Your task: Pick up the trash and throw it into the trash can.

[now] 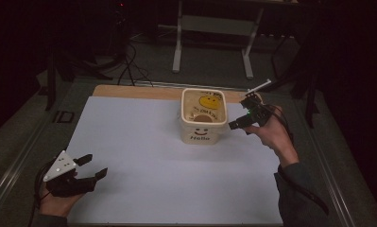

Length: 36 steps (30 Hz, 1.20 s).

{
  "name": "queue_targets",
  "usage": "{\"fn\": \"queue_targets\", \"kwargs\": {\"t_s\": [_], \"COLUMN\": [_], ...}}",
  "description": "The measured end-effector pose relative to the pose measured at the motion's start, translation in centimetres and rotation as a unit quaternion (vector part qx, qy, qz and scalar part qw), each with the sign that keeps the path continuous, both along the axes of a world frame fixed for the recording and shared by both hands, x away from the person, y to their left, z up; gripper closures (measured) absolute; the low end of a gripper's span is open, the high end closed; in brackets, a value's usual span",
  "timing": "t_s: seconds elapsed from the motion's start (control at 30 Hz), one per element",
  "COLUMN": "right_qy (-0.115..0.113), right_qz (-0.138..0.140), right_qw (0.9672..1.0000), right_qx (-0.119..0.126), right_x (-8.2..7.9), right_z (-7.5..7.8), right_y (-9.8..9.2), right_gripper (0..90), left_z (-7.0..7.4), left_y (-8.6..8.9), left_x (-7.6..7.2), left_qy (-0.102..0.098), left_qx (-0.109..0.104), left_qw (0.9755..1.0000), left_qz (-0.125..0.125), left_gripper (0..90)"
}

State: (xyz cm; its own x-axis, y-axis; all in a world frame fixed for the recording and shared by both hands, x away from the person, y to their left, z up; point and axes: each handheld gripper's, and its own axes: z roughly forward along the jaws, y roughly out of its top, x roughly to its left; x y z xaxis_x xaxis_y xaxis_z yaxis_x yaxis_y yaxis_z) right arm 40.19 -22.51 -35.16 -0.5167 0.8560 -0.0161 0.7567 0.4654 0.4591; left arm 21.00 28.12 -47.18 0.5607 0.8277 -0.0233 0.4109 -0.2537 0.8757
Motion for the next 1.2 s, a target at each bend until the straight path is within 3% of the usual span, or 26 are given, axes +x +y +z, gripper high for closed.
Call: {"fn": "queue_targets", "kwargs": {"t_s": [0.23, 0.43, 0.7, 0.93, 1.2], "right_qy": [-0.039, -0.070, -0.109, -0.156, -0.177], "right_qz": [0.016, 0.025, 0.040, 0.055, 0.066], "right_qw": [0.9985, 0.9956, 0.9887, 0.9793, 0.9716], "right_qx": [0.035, 0.056, 0.094, 0.117, 0.142], "right_x": [-2.6, -4.3, -6.9, -8.8, -10.3], "right_z": [-2.3, -3.1, -5.0, -6.1, -7.7], "right_y": [-1.4, -2.1, -3.4, -3.3, -4.1], "right_gripper": [15.8, 15.6, 15.2, 14.3, 13.8], "left_z": [-0.1, -0.1, -0.2, -0.2, -0.2], "left_y": [0.1, 0.1, 0.1, 0.2, 0.2], "left_x": [0.0, 0.1, 0.1, 0.1, 0.1], "left_qy": [0.002, 0.003, 0.004, 0.005, 0.005], "left_qx": [0.000, -0.002, -0.001, -0.002, -0.003], "left_qw": [1.0000, 1.0000, 1.0000, 1.0000, 1.0000], "left_qz": [0.001, 0.001, 0.002, 0.002, 0.003], "left_gripper": [26.1, 26.2, 26.2, 26.3, 26.3]}}
